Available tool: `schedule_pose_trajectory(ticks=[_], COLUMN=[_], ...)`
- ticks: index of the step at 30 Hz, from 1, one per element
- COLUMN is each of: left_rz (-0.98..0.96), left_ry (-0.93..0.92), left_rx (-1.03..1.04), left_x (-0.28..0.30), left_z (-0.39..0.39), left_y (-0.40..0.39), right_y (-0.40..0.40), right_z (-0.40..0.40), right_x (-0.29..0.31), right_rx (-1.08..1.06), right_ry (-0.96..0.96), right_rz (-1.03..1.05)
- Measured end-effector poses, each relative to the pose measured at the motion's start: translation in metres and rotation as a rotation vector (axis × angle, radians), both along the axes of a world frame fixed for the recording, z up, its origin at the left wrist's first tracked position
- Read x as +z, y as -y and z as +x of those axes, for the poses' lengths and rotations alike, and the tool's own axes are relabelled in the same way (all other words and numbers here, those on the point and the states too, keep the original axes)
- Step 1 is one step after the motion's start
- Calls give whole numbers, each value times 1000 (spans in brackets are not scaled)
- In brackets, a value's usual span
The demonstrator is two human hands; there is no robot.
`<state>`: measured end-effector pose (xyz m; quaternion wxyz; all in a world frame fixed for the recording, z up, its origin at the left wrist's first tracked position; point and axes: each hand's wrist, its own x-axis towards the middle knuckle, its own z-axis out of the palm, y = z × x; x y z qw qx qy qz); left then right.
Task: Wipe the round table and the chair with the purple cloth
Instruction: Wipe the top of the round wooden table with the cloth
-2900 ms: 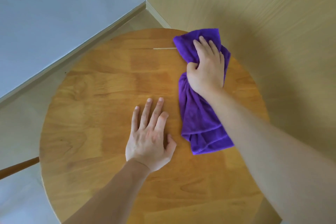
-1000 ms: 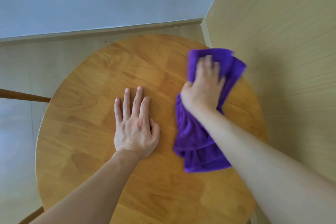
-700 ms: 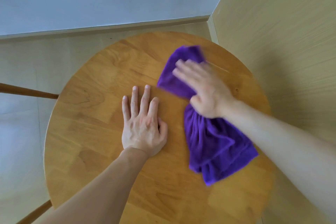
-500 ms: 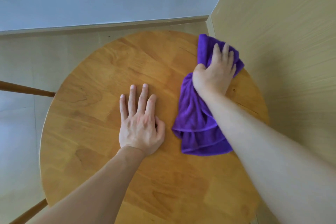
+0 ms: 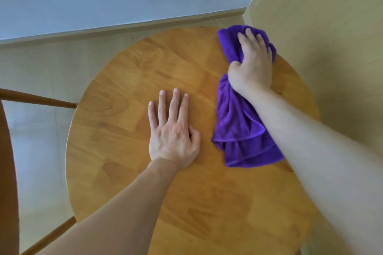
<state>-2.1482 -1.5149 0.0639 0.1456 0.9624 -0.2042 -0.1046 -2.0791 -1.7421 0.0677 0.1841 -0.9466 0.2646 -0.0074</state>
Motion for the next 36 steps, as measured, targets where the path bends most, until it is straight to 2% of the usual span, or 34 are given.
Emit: schedule_pose_trajectory(ticks=[2, 6, 8, 9, 10, 13, 14, 16, 18, 22, 26, 28, 29, 31, 32, 33, 34, 36], left_rz=[8, -15, -11, -2, 7, 6, 5, 6, 3, -14, 1, 12, 15, 16, 15, 17, 21, 24], left_ry=[4, 15, 14, 10, 6, 0, 0, -1, 3, -3, -1, -11, -14, -16, -16, -15, -15, -13], left_rx=[1, -4, -5, -5, -4, -3, 0, 1, 4, -2, 0, -5, -7, -5, -4, -3, -2, -1], left_x=[-1, -2, -1, 0, 1, 2, 2, 3, 2, 1, 2, 2, 1, 1, 1, 1, 1, 1], left_z=[0, -2, -2, -1, 0, 0, 0, 0, 0, -2, 0, 0, 0, 0, -1, -1, -1, -2], left_y=[0, 0, 0, 0, 1, 1, 1, 0, 1, 2, 1, 1, 1, 1, 1, 1, 1, 1], right_y=[-36, -79, -52, -34, -16, 8, 1, -22, -40, -41, 1, 32, 43, 41, 28, 11, -8, -48], right_z=[-5, -51, -49, -43, -36, -22, -18, -13, -18, -49, -25, 2, 13, 31, 38, 41, 40, 22], right_x=[4, 1, 1, -1, -2, 1, 3, 6, 10, 15, 22, 13, 11, 7, 7, 9, 10, 9], right_rx=[42, 674, 809, 770, 644, 94, -27, -103, 82, 784, 1075, 973, 821, 379, 170, 47, 28, 241], right_ry=[-4, 33, 27, 34, 57, 109, 89, 43, 2, -179, -202, -114, -74, -52, -66, -88, -94, -78], right_rz=[-41, 12, 36, 36, 35, 65, 67, 83, 110, 149, 17, -27, -2, 91, 93, 62, 26, 11])
